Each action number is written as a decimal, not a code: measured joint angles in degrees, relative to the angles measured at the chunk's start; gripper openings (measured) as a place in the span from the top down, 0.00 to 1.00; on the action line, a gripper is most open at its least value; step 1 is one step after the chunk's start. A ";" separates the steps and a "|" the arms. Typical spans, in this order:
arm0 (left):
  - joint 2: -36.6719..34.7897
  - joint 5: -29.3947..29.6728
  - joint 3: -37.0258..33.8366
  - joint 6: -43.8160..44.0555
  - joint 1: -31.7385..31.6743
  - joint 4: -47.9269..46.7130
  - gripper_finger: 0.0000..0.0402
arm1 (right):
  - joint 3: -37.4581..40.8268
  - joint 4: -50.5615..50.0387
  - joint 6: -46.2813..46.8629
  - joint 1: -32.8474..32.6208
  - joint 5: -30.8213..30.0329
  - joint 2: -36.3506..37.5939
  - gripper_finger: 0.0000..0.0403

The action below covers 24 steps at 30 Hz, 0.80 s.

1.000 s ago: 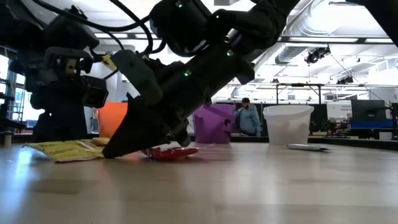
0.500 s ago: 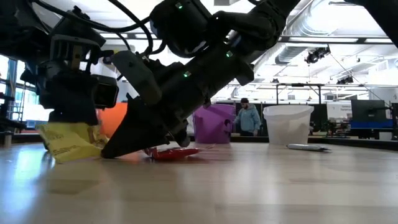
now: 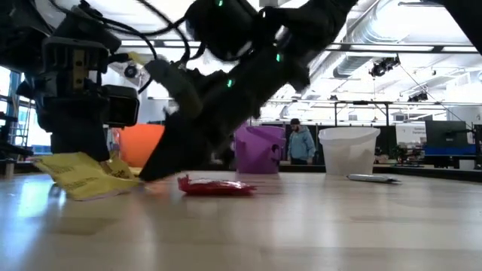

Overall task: Sort candy
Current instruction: Put the yellow candy into the white bucket

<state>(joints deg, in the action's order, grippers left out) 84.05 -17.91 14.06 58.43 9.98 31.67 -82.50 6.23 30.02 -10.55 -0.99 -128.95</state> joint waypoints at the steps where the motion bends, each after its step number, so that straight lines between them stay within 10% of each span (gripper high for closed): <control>1: -0.53 0.94 0.00 -0.27 0.20 0.08 1.00 | 0.02 -1.42 0.00 0.16 0.02 1.15 1.00; 11: -11.35 10.11 -0.15 -5.95 0.61 0.71 1.00 | -0.14 -14.04 2.36 1.57 0.85 12.69 0.96; 24: -23.71 9.20 -0.04 -14.58 -4.46 1.63 1.00 | -0.24 -12.89 1.90 3.50 5.39 17.68 0.49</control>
<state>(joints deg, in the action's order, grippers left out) 60.33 -8.70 14.03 43.85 5.52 33.30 -82.74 -6.66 31.92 -7.05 4.40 -111.26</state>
